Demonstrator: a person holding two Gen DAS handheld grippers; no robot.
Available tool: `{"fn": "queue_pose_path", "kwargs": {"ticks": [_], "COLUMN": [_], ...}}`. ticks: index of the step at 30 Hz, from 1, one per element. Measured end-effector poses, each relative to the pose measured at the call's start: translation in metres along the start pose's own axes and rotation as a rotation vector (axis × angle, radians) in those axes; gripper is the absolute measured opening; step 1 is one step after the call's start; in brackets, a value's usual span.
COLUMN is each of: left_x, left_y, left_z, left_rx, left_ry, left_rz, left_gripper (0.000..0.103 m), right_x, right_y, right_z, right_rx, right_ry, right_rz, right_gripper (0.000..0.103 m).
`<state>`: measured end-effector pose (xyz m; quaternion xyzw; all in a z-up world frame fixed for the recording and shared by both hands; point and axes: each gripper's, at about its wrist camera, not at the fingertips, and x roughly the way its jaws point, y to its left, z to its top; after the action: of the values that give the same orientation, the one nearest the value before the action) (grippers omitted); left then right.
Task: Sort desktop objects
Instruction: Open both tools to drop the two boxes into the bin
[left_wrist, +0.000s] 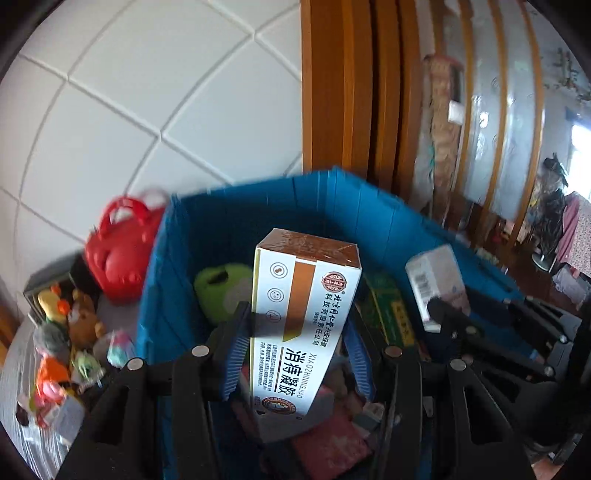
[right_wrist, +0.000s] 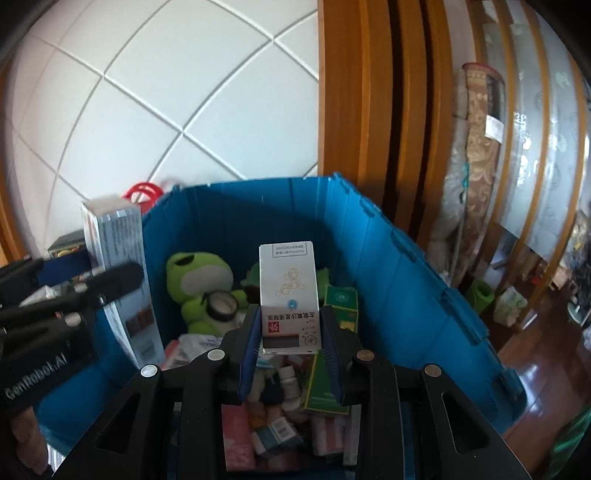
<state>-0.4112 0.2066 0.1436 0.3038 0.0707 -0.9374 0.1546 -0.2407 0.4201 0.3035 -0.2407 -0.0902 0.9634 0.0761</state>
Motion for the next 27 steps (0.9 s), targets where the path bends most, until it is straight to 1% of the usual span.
{"fn": "queue_pose_path", "kwargs": {"ticks": [5, 6, 8, 11, 15, 17, 21, 22, 25, 27], "left_x": [0.02, 0.021, 0.021, 0.024, 0.026, 0.027, 0.027, 0.027, 0.021, 0.019], "left_y": [-0.006, -0.006, -0.004, -0.002, 0.001, 0.0, -0.001, -0.002, -0.001, -0.001], "left_z": [-0.007, -0.006, -0.007, -0.009, -0.009, -0.008, -0.008, -0.008, -0.007, -0.007], "left_rx": [-0.022, -0.027, -0.029, -0.046, -0.044, -0.04, -0.037, -0.034, -0.036, -0.036], "left_ry": [0.102, 0.109, 0.108, 0.127, 0.14, 0.15, 0.143, 0.14, 0.106, 0.093], "left_rz": [0.021, 0.017, 0.019, 0.009, 0.004, -0.001, 0.009, 0.01, 0.012, 0.013], "left_gripper": [0.049, 0.049, 0.049, 0.049, 0.051, 0.054, 0.058, 0.062, 0.066, 0.072], "right_x": [0.015, 0.019, 0.024, 0.029, 0.031, 0.031, 0.032, 0.032, 0.031, 0.031], "right_y": [-0.008, -0.01, -0.013, -0.015, -0.015, -0.015, -0.012, -0.013, -0.016, -0.016], "right_z": [-0.003, -0.003, -0.004, -0.005, -0.003, -0.002, -0.002, -0.002, -0.002, -0.001], "right_rx": [-0.024, -0.026, -0.024, -0.018, -0.016, -0.015, -0.029, -0.026, -0.006, -0.007], "right_ry": [0.018, 0.022, 0.034, 0.044, 0.036, 0.042, 0.051, 0.05, 0.047, 0.047], "right_rz": [-0.031, -0.033, -0.028, -0.028, -0.043, -0.034, -0.04, -0.039, -0.021, -0.018], "right_gripper": [0.031, 0.031, 0.031, 0.031, 0.031, 0.031, 0.032, 0.032, 0.04, 0.051]}}
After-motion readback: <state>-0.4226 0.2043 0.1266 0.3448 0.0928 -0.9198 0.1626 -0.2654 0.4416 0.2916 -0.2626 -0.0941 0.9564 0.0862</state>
